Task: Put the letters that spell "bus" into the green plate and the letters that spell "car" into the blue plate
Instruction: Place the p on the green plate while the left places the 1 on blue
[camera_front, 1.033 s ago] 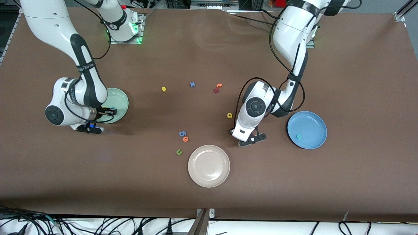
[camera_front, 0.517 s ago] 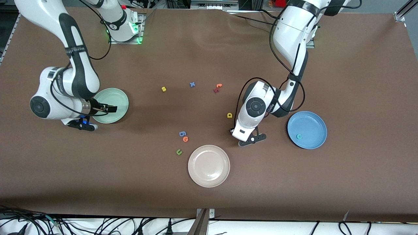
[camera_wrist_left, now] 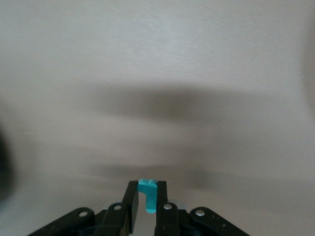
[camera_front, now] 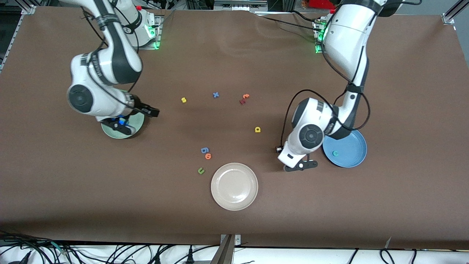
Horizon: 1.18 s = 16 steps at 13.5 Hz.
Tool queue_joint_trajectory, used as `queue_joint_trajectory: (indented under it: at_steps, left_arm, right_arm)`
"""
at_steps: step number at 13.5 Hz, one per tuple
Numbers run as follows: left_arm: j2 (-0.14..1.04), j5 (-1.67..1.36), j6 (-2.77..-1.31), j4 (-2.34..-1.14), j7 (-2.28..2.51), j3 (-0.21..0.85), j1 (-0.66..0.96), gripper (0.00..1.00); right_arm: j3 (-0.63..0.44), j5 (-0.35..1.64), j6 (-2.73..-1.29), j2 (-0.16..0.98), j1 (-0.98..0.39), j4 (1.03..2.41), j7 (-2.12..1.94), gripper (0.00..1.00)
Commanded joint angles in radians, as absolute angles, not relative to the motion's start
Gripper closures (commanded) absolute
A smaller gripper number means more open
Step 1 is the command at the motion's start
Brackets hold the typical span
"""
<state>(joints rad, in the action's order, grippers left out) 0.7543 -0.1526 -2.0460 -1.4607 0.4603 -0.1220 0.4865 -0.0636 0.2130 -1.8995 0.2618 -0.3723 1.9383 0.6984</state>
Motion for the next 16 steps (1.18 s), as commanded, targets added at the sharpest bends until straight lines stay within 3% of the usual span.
queue_joint_trajectory:
  at_steps: [1, 5, 9, 12, 16]
  left_arm:
    - [0.663, -0.071, -1.987, -1.531, 0.359, -0.120, 0.450, 0.81]
    - [0.583, -0.043, -1.991, -1.621, 0.230, -0.120, 0.378, 0.81]
    - [0.505, -0.014, -2.015, -1.709, 0.120, -0.120, 0.318, 0.79]
    - [0.407, 0.003, -2.213, -1.909, 0.009, -0.120, 0.282, 0.78]
    - [0.376, 0.018, -2.382, -2.049, -0.053, -0.118, 0.244, 0.78]
  right_arm:
    - [0.012, 0.210, -2.018, 0.242, -0.367, 2.018, 0.889, 0.02]
    - [0.118, 0.210, -2.250, 0.242, -0.367, 2.187, 1.116, 0.02]
    - [0.146, 0.212, -2.437, 0.262, -0.367, 2.311, 1.175, 0.02]
    - [0.150, 0.212, -2.535, 0.296, -0.402, 2.347, 1.242, 0.02]
    - [0.153, 0.213, -2.641, 0.350, -0.437, 2.364, 1.298, 0.02]
